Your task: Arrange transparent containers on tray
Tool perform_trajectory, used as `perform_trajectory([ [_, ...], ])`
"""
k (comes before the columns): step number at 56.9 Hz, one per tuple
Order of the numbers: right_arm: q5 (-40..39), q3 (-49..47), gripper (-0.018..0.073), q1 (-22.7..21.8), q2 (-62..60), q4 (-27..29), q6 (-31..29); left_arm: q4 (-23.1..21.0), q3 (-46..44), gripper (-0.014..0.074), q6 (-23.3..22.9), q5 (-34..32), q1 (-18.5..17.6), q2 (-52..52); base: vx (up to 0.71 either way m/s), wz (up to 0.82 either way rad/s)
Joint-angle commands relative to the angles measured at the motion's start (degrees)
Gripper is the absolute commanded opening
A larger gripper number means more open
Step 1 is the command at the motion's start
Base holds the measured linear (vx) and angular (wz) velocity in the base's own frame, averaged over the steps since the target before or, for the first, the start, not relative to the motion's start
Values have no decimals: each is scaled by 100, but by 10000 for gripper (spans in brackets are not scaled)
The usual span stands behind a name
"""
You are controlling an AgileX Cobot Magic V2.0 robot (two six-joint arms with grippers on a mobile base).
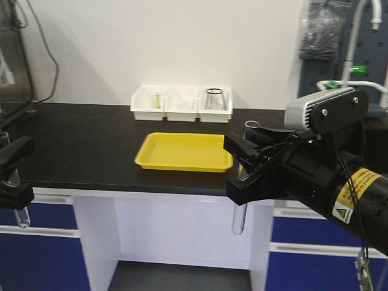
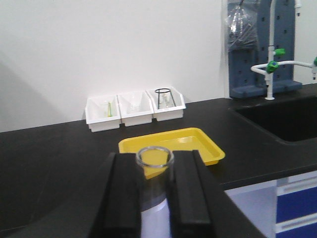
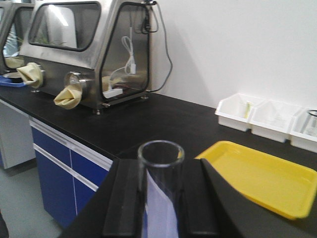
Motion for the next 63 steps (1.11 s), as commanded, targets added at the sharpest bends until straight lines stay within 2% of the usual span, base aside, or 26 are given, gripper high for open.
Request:
perform_trajectory([
  [1, -439, -180, -11, -11, -155, 35, -14, -95, -176, -6, -58, -365, -33, -89, 26, 38],
  [17, -439, -180, -11, -11, -155, 35, -14, -95, -176, -6, -58, -365, -33, -89, 32, 19],
  [63, -440, -180, -12, -11, -155, 35, -14, -95, -176, -6, -58, -365, -33, -89, 41, 0],
])
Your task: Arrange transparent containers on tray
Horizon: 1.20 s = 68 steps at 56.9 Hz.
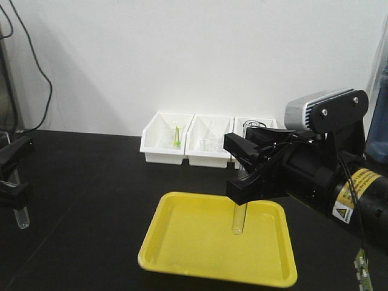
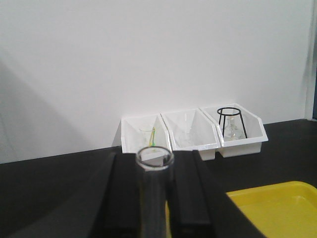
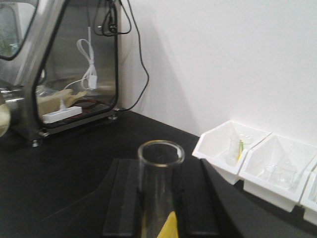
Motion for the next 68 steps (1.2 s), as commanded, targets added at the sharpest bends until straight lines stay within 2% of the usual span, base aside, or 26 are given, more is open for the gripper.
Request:
perform_trajectory([
  [1, -440, -180, -12, -11, -155, 35, -14, -95, -176, -6, -58, -365, -33, -89, 39, -11],
  [35, -440, -180, -11, -11, -155, 35, -14, -95, -176, -6, -58, -365, -33, -89, 30, -27],
  [68, -440, -180, -11, -11, -155, 35, -14, -95, -176, -6, -58, -365, -33, -89, 6, -10],
])
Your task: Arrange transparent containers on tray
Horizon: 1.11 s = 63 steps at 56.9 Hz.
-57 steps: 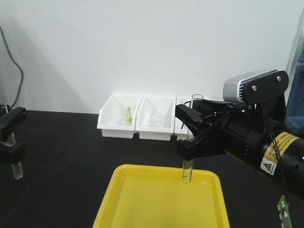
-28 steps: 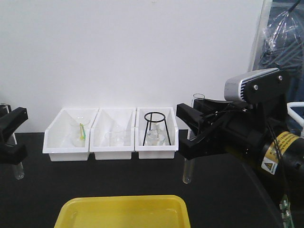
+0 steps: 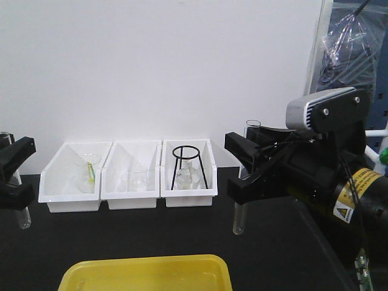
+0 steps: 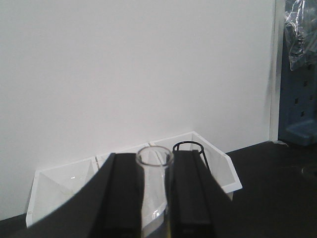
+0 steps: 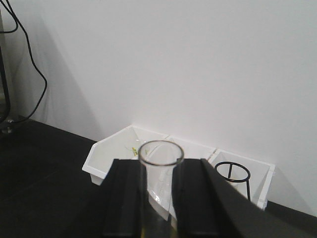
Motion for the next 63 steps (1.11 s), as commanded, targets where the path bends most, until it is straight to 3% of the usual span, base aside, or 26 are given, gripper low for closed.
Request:
perform_trajectory([
  [1, -440, -180, -11, -11, -155, 35, -14, -95, -176, -6, -58, -365, -33, -94, 0, 0],
  [39, -418, -180, -11, -11, -155, 35, -14, -118, -176, -6, -116, -327, -33, -94, 0, 0],
  [53, -137, -180, -11, -11, -155, 35, -14, -194, -256, -4, -860, 1398, -52, 185, 0, 0],
  [63, -136, -180, -11, -11, -155, 35, -41, -778, -574, -4, -501, 2084, -542, 759, 0, 0],
])
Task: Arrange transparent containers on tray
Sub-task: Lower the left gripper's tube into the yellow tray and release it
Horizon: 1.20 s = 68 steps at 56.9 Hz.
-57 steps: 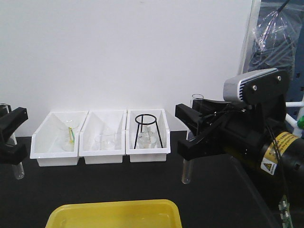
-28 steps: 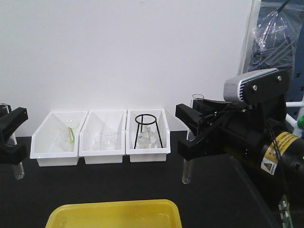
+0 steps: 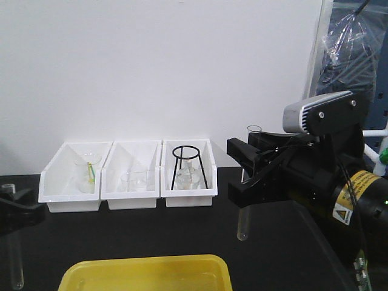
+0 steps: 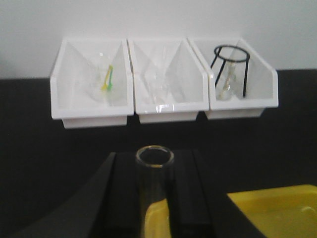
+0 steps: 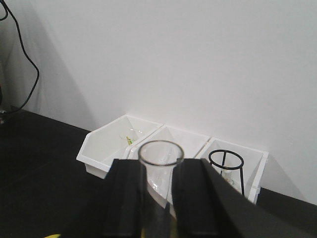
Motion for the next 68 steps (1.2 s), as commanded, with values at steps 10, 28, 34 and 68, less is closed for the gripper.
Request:
perform_trajectory([
  [10, -397, -180, -11, -11, -155, 31, -41, -1405, -664, -4, 1017, 223, -749, 911, 0, 0],
  [28, -235, -180, -11, -11, -155, 31, -39, -3606, -1548, -4, 2888, 1062, -786, 2352, 0, 0],
  [34, -228, -180, -11, -11, -155, 31, -39, -3792, -1759, -3, 2825, 1209, -771, 2744, 0, 0],
  [68, -74, -180, -11, -11, -155, 31, -39, -3750, -1796, 4, 2443, 1660, -656, 4002, 0, 0],
])
